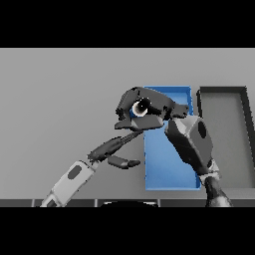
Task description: Pick up the blue pipe and place it into the blue bin.
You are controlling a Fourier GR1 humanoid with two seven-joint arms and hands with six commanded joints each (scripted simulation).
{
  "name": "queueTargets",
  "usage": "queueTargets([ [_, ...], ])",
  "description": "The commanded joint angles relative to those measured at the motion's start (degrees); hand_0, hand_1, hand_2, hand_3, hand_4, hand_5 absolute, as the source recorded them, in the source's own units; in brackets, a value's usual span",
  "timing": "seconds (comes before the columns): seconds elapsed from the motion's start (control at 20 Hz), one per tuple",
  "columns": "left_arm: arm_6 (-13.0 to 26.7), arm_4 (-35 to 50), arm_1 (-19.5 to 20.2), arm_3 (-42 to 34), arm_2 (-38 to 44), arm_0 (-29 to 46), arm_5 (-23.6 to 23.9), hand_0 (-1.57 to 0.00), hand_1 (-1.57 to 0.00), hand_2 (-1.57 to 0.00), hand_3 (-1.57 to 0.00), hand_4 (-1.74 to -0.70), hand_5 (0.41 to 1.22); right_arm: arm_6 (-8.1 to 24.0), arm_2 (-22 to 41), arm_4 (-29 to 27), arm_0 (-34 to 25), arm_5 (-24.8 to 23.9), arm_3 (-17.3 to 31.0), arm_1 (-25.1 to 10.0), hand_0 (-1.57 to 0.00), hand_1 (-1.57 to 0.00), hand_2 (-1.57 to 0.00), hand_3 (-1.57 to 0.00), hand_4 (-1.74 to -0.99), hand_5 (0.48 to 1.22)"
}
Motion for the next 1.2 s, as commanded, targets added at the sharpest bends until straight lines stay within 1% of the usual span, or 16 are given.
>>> queueTargets([
  [0.0,0.2,0.1,-0.1,-0.3,0.0,-0.1,0.1,0.00,0.00,0.00,0.00,-0.87,0.484,-0.5,-1.4,0.5,-1.4,-0.8,1.9,-0.6,-1.57,-1.57,-1.57,-1.57,-1.496,1.221],
  [0.1,1.1,-0.2,-0.4,-0.9,-0.2,-0.2,0.7,0.00,0.00,0.00,0.00,-0.86,0.484,-2.5,-3.9,3.2,-4.0,-3.1,5.4,-2.0,-1.57,-1.57,-1.57,-1.57,-1.497,1.221],
  [0.2,2.8,-0.2,-0.5,-0.6,-0.1,-0.3,0.9,0.00,0.00,0.00,0.00,-0.85,0.484,-3.1,-6.2,6.5,-5.6,-3.0,10.4,-4.2,-1.57,-1.57,-1.57,-1.57,-1.498,1.221],
  [0.3,2.3,-0.6,0.0,-1.0,0.1,-0.2,1.3,0.00,0.00,0.00,0.00,-0.84,0.477,-3.2,-8.3,9.6,-5.8,-3.1,15.5,-6.2,-1.57,-1.57,-1.57,-1.57,-1.498,1.221],
  [0.4,2.6,-1.5,-0.1,-0.7,0.2,-0.8,1.8,0.00,0.00,0.00,0.00,-0.83,0.470,-3.7,-9.9,12.3,-4.4,-3.0,20.1,-7.0,-1.57,-1.57,-1.57,-1.57,-1.499,1.221],
  [0.45,2.6,-1.2,0.2,-0.8,0.4,-0.9,1.5,0.00,0.00,0.00,0.00,-0.83,0.467,-3.5,-11.3,12.7,-3.1,-2.8,22.3,-8.1,-1.57,-1.57,-1.57,-1.57,-1.499,1.221],
  [0.5,2.4,-1.1,0.5,-0.7,0.5,-0.3,1.5,0.00,0.00,0.00,0.00,-0.83,0.465,-2.3,-12.2,13.1,-2.3,-3.1,23.8,-8.7,-1.57,-1.57,-1.57,-1.57,-1.499,1.221],
  [0.6,1.7,-0.9,1.5,-1.8,0.6,0.2,1.1,0.00,0.00,0.00,0.00,-0.83,0.461,-2.3,-13.2,15.0,1.6,-3.9,25.2,-9.2,-1.57,-1.57,-1.57,-1.57,-1.499,1.221],
  [0.65,2.6,-1.2,1.3,-1.5,0.7,-0.3,1.4,0.00,0.00,0.00,0.00,-0.82,0.462,-1.8,-13.2,15.9,3.2,-4.6,25.6,-9.0,-1.57,-1.57,-1.57,-1.57,-1.499,1.221],
  [0.75,2.1,-1.4,1.2,-1.5,0.5,-0.2,1.4,0.00,0.00,0.00,0.00,-0.83,0.463,0.2,-13.4,16.3,6.9,-4.9,25.2,-9.2,-1.57,-1.57,-1.57,-1.57,-1.499,1.221],
  [0.8,2.3,-1.7,0.9,-1.1,0.2,-0.1,1.5,0.00,0.00,0.00,0.00,-0.83,0.464,0.9,-13.0,18.0,8.5,-5.9,25.5,-8.9,-1.57,-1.57,-1.57,-1.57,-1.499,1.221],
  [0.9,1.8,-1.5,1.3,-1.4,0.4,0.3,1.4,0.00,0.00,0.00,0.00,-0.83,0.468,2.6,-13.2,19.2,12.5,-7.5,24.2,-8.9,-1.57,-1.57,-1.57,-1.57,-1.499,1.221],
  [0.95,2.1,-1.2,1.1,-1.6,0.5,0.2,1.4,0.00,0.00,0.00,0.00,-0.83,0.469,4.6,-13.3,19.8,14.4,-8.7,24.0,-9.0,-1.57,-1.57,-1.57,-1.57,-1.499,1.221],
  [1.05,1.1,-1.4,1.6,-1.7,0.1,1.2,1.0,0.00,0.00,0.00,0.00,-0.83,0.470,4.7,-10.6,20.7,17.5,-11.9,24.4,-10.1,-1.57,-1.57,-1.57,-1.57,-1.499,1.221],
  [1.1,1.1,-1.5,1.8,-2.0,0.0,1.4,1.1,0.00,0.00,0.00,0.00,-0.83,0.470,4.7,-8.3,19.8,18.2,-13.3,25.4,-12.0,-1.57,-1.57,-1.57,-1.35,-1.548,1.221],
  [1.15,1.7,-1.6,1.4,-2.0,-0.1,1.3,1.3,0.00,0.00,0.00,0.00,-0.83,0.470,4.7,-6.6,18.9,20.2,-13.9,24.6,-12.9,-1.57,-1.57,-1.57,-1.08,-1.586,1.221],
])
